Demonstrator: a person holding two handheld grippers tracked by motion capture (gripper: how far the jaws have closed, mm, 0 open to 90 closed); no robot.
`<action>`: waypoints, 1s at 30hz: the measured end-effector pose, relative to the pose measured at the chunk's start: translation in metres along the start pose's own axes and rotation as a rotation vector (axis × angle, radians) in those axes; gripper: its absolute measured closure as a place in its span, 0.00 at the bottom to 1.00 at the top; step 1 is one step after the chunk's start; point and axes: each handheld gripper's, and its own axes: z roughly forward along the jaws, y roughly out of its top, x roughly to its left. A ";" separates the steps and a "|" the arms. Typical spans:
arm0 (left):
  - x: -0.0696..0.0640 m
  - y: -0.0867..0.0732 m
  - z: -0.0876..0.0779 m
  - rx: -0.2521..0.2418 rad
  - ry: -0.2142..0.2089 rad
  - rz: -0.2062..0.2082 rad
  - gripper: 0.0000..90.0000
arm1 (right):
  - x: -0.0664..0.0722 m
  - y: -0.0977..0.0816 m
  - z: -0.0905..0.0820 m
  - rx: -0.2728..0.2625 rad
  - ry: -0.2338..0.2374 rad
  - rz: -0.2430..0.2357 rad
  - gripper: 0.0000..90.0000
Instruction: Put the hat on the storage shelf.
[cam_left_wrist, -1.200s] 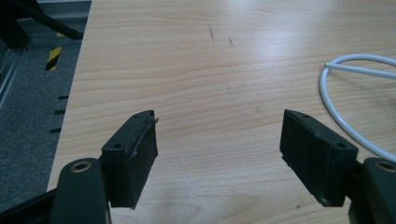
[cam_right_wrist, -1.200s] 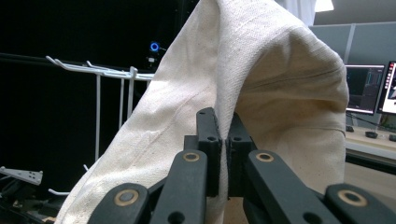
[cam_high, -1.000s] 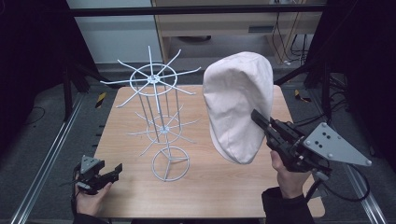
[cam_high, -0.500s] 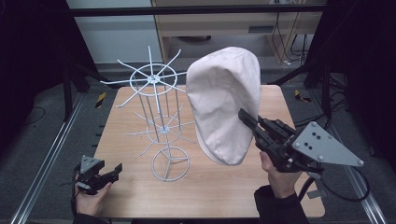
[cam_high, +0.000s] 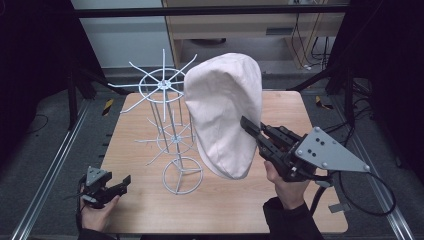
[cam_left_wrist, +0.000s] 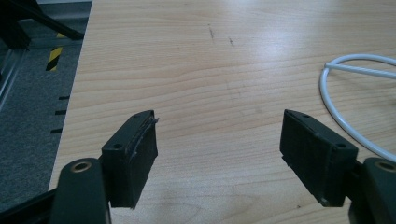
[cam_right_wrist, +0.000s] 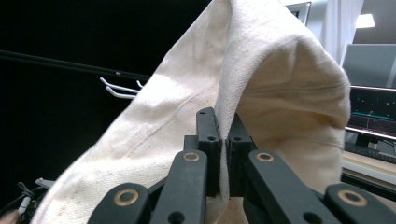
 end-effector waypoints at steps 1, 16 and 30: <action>0.000 0.000 0.000 0.001 0.000 0.000 0.30 | 0.000 0.001 0.000 -0.002 0.000 0.000 0.98; 0.000 0.000 0.000 0.000 0.000 0.000 0.30 | 0.012 -0.020 0.018 0.090 0.048 -0.019 0.98; 0.000 0.000 0.001 0.006 0.000 0.004 0.30 | 0.007 -0.046 0.017 0.177 0.066 0.052 0.97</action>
